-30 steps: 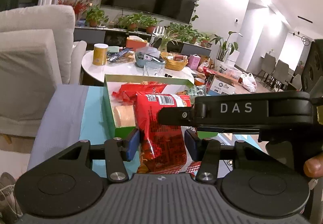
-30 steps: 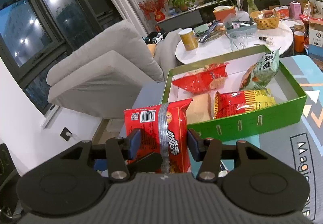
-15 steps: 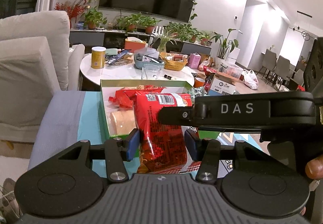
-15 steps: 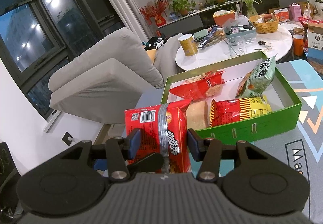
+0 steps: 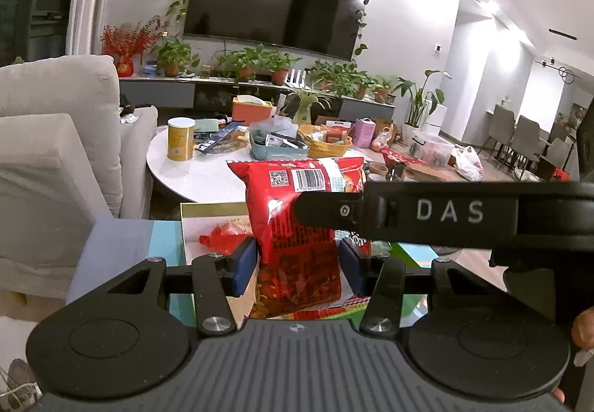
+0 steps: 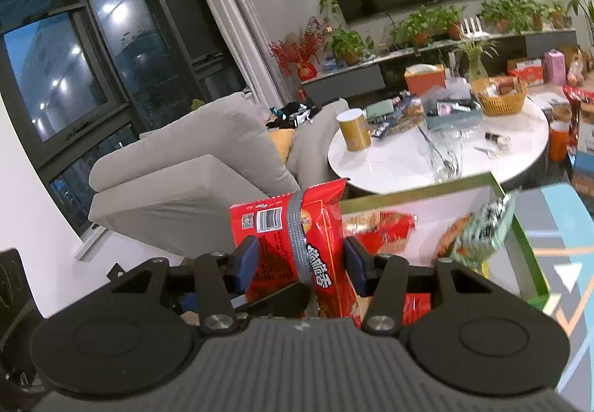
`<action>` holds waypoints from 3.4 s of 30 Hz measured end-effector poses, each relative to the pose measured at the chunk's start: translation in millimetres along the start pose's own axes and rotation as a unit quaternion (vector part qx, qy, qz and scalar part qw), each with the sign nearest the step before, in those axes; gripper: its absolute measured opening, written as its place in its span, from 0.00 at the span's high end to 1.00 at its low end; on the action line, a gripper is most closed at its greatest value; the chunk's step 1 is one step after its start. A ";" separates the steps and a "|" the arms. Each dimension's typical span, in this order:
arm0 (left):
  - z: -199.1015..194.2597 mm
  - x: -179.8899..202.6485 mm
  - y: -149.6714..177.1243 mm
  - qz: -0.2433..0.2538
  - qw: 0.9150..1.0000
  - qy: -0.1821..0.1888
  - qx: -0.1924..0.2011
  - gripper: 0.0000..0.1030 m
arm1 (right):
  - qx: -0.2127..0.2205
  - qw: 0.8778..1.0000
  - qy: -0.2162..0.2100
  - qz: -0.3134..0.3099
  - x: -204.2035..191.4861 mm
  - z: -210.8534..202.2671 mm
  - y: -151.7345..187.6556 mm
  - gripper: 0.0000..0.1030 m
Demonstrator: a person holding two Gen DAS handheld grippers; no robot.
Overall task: Organize snacks
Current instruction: 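Lift the tall red chip bag and carry it over the green box, then lower the red chip bag into the box, open and withdraw both tools, then move the left tool to the brown pastry bag while the right tool approaches the orange wafer packet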
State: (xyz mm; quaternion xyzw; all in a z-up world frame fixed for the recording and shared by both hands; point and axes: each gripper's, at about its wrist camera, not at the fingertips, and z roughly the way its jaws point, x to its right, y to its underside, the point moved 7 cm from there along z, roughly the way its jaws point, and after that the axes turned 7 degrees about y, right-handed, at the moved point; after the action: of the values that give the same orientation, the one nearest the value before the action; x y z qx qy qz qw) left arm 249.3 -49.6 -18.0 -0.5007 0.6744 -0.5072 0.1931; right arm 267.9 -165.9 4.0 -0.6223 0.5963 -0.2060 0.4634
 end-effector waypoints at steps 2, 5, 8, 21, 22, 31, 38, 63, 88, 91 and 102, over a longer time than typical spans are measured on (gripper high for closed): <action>6.2 -3.1 -1.3 -0.004 1.000 -0.001 0.000 0.56 | 0.000 1.000 0.000 -0.003 2.7 5.9 -1.3 0.48; 15.8 -8.2 1.2 -0.010 1.000 -0.003 -0.006 0.56 | -0.006 1.000 0.002 0.001 6.8 15.1 0.3 0.48; 24.7 -12.5 6.3 -0.013 1.000 -0.006 -0.017 0.56 | -0.016 1.000 0.002 0.004 11.3 24.6 3.8 0.48; 52.7 -38.0 23.1 -0.034 0.998 -0.024 -0.049 0.56 | -0.052 0.999 -0.007 0.014 17.8 60.5 20.4 0.48; 54.6 -39.6 24.1 -0.035 0.998 -0.025 -0.051 0.56 | -0.054 0.998 -0.007 0.014 17.7 62.4 21.5 0.48; 67.0 -50.6 47.0 -0.047 0.993 -0.033 -0.100 0.53 | -0.100 0.995 0.008 0.023 23.2 77.1 43.4 0.48; 46.2 -50.0 37.8 -0.041 0.995 -0.041 -0.079 0.47 | -0.083 0.996 0.024 0.028 27.1 58.0 38.4 0.48; -88.6 -20.7 111.2 -0.023 0.994 -0.073 -0.078 0.31 | -0.075 0.997 0.021 -0.001 14.7 -52.4 97.3 0.48; -104.4 -9.2 171.6 -0.025 0.986 -0.093 -0.136 0.31 | -0.087 0.996 0.033 -0.005 9.5 -89.9 159.4 0.48; -103.8 -8.7 176.4 -0.026 0.985 -0.091 -0.144 0.31 | -0.091 0.995 0.034 -0.005 9.8 -91.0 164.9 0.48; -89.9 -14.3 181.7 -0.031 0.982 -0.101 -0.158 0.30 | -0.102 0.994 0.030 -0.002 7.7 -88.2 172.8 0.48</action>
State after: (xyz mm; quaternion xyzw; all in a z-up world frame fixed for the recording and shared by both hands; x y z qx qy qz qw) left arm 99.1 4.1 -144.1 -0.5947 0.7071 -0.3463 0.1626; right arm 102.9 -178.0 -97.6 -0.6611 0.6268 -0.1637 0.3785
